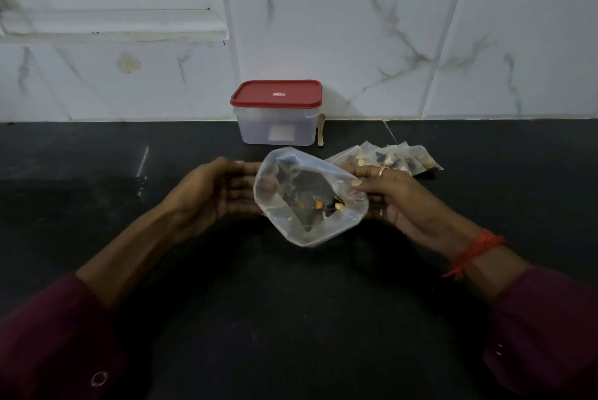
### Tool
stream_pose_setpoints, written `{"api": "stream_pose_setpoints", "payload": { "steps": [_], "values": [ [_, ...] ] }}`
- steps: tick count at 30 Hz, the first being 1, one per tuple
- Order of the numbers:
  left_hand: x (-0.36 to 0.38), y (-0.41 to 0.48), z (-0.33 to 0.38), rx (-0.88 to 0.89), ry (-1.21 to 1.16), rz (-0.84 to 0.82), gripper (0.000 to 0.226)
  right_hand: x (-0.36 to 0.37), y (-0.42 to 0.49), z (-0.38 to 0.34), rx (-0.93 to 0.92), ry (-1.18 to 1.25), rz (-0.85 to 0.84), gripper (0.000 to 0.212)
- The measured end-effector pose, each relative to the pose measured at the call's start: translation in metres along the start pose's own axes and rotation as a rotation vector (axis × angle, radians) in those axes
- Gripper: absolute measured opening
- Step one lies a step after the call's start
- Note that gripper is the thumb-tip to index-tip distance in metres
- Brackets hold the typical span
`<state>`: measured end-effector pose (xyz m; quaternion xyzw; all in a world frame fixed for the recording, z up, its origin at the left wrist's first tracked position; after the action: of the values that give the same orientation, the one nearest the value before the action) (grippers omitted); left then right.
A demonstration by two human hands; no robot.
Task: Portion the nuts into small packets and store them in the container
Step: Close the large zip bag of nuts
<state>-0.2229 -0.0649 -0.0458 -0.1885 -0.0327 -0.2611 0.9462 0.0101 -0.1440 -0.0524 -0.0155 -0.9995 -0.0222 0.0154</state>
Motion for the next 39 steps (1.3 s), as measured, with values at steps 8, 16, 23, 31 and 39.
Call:
{"api": "stream_pose_setpoints", "payload": {
  "steps": [8, 16, 23, 31, 39],
  "values": [
    [-0.007, 0.004, 0.005, 0.102, -0.047, -0.130, 0.058, -0.002, 0.004, 0.000, -0.004, 0.319, -0.132, 0.069],
    [0.004, 0.006, -0.003, 0.053, 0.051, -0.198, 0.077, -0.003, 0.003, 0.007, 0.008, 0.074, -0.051, 0.044],
    [0.010, 0.001, 0.000, 0.086, -0.043, -0.289, 0.074, 0.001, 0.000, 0.007, 0.055, 0.288, -0.015, 0.046],
    [-0.003, -0.009, 0.019, 0.264, 0.204, 0.132, 0.024, -0.017, 0.001, -0.017, -0.206, -0.236, 0.203, 0.022],
    [-0.012, -0.038, 0.043, 0.727, 0.763, 0.696, 0.023, -0.004, -0.015, -0.058, -0.727, -1.006, 0.421, 0.022]
  ]
}}
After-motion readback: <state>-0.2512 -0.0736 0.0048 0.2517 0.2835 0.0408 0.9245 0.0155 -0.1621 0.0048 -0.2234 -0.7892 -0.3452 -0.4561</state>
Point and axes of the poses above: each hand's wrist, its own y-axis towards the middle knuckle, its own x-axis out of the palm, z = x × y, the point moved 8 cm from there along y, towards the middle knuckle, and after that the axes turned 9 degrees about -x, right-handed, at the moved point
